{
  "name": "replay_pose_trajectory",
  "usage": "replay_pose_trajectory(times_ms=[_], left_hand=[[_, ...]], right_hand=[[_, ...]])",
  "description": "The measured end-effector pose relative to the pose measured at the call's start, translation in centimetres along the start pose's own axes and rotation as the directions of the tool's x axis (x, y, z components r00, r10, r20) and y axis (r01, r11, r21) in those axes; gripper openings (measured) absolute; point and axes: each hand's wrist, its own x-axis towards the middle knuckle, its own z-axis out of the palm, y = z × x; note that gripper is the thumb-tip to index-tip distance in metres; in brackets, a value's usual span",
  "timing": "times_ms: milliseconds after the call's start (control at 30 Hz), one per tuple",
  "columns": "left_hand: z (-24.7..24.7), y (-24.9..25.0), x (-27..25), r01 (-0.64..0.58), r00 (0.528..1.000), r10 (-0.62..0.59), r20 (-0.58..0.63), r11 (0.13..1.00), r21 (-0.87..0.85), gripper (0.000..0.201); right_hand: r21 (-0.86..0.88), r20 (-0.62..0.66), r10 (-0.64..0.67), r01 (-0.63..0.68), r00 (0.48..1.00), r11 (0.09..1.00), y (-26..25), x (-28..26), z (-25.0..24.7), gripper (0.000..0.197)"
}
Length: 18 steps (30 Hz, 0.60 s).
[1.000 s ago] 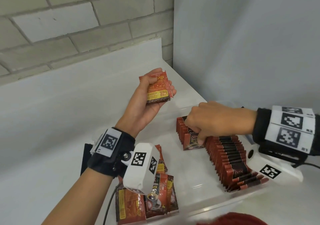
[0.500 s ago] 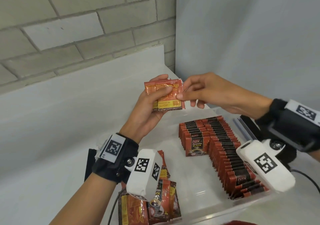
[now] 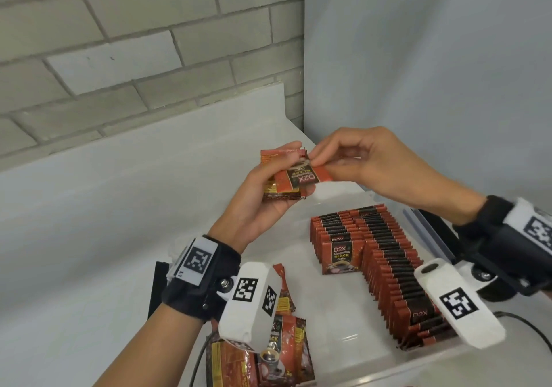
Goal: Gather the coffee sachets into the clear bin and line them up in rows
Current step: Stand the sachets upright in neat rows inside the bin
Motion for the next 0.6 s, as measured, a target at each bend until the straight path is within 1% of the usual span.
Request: replay_pose_trajectory(times_ms=[133,200,233,267,300,333,367,400,467,500,533,600], left_hand=[[-0.3,0.0,0.1,-0.023,1.0,0.023,0.018,1.0,0.013,0.034],[-0.2,-0.1,0.1,-0.048,0.999,0.048,0.001,0.998,0.037,0.039],[-0.2,-0.1,0.2,-0.064,0.998,0.065,-0.008,0.997,0.042,0.041],[-0.2,-0.1,0.2,-0.082,0.996,0.083,-0.016,0.996,0.042,0.041],[-0.2,-0.1,0.2,-0.101,0.994,0.102,-0.026,0.994,0.039,0.041],[-0.2,-0.1,0.2,-0.119,0.992,0.12,-0.038,0.992,0.03,0.042],[-0.3,0.0,0.2,-0.135,0.99,0.136,-0.048,0.991,0.017,0.043],[-0.3,0.0,0.2,-0.149,0.987,0.149,-0.057,0.989,0.005,0.045],[-0.4,0.0,0.2,-0.172,0.984,0.171,-0.056,0.985,0.002,0.047],[-0.4,0.0,0.2,-0.177,0.983,0.178,-0.052,0.984,0.008,0.048],[-0.3,0.0,0.2,-0.182,0.982,0.183,-0.052,0.983,0.014,0.048],[-0.3,0.0,0.2,-0.188,0.98,0.189,-0.057,0.982,0.013,0.051]], right_hand=[[-0.069,0.026,-0.005,0.007,1.0,0.998,0.2,-0.2,0.2,0.015],[-0.075,0.03,0.026,-0.024,0.999,0.997,0.1,-0.3,0.1,0.02],[-0.059,0.009,0.054,-0.054,0.998,0.997,0.0,-0.3,0.1,0.023],[-0.024,-0.026,0.094,-0.095,0.995,0.995,-0.1,-0.3,0.1,0.025],[0.041,-0.061,0.154,-0.151,0.986,0.988,-0.3,-0.3,0.1,0.024],[0.135,-0.067,0.232,-0.222,0.97,0.966,-0.6,-0.2,0.2,0.022],[0.219,-0.03,0.309,-0.295,0.951,0.93,-0.8,-0.3,0.4,0.021],[0.244,0.028,0.368,-0.364,0.929,0.899,-1.0,-0.3,0.6,0.028],[0.131,0.123,0.438,-0.452,0.89,0.882,-1.2,-0.6,1.0,0.05],[0.069,0.14,0.448,-0.46,0.883,0.885,-1.1,-0.6,1.3,0.056],[0.037,0.137,0.447,-0.456,0.884,0.889,-1.0,-0.7,1.7,0.056],[0.057,0.099,0.447,-0.453,0.889,0.89,-0.6,-0.6,2.0,0.044]])
